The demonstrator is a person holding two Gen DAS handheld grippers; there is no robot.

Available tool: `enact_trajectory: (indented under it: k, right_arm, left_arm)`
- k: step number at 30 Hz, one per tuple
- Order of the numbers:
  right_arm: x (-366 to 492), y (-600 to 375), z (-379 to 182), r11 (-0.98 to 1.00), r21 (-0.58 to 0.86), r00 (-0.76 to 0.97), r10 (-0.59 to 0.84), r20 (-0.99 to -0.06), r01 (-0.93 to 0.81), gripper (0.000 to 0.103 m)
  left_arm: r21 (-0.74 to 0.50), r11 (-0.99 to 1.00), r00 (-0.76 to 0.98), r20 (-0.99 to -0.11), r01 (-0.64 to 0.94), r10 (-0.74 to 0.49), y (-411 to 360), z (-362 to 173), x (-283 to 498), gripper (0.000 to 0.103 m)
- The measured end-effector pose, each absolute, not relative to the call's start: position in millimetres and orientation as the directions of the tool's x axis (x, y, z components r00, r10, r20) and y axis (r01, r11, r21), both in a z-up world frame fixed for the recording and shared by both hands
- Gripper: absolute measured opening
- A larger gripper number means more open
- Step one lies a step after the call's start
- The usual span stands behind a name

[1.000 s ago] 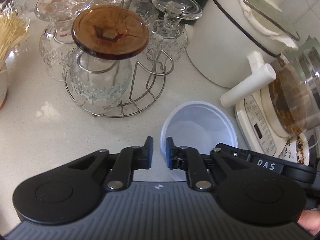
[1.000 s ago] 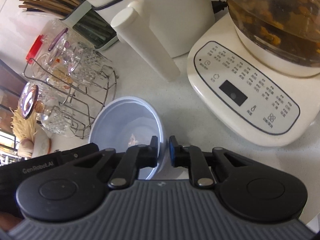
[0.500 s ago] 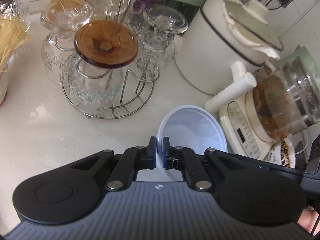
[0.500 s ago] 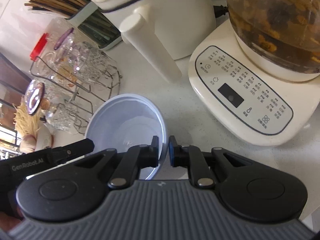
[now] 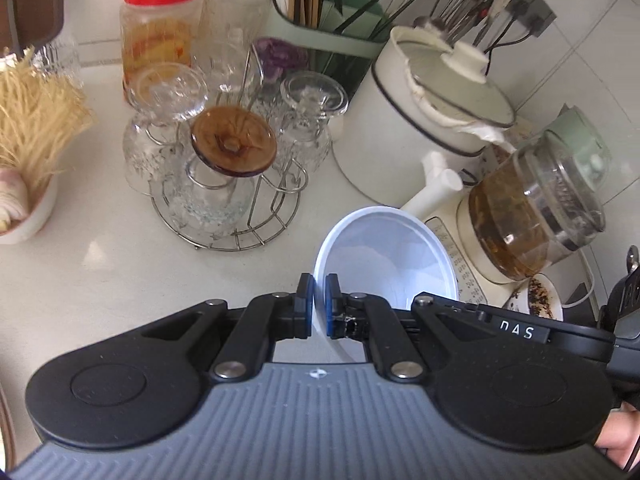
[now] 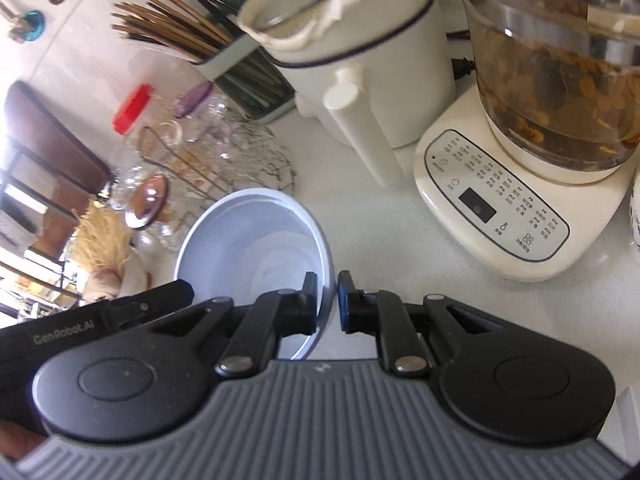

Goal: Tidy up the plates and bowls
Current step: 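Lift the second plastic bowl with the left tool over the first plastic bowl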

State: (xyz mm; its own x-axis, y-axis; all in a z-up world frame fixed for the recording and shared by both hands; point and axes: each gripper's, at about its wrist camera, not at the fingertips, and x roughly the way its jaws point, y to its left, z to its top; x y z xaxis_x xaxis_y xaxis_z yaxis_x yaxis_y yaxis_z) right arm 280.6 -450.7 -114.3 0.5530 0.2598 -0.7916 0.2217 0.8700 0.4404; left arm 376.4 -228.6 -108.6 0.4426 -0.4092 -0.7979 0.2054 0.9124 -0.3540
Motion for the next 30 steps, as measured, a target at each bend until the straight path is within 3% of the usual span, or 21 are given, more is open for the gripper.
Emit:
enact_trajectory:
  k: [15,30]
  right_arm:
    - [246,-403,-85,0.882,0.445,0.591,0.28,-0.757,0.152,0.013]
    - [225,-331,-92,0.912,0.402,0.492,0.317,-0.811,0.075,0.013]
  left_arm:
    - [-0.385,0.904,0.493,-0.76,0.183,-0.424,-163,-78,326,0.007]
    - [-0.413,0.907,0.507,-0.766,0.085,-0.396,-87,-89,278,0.007]
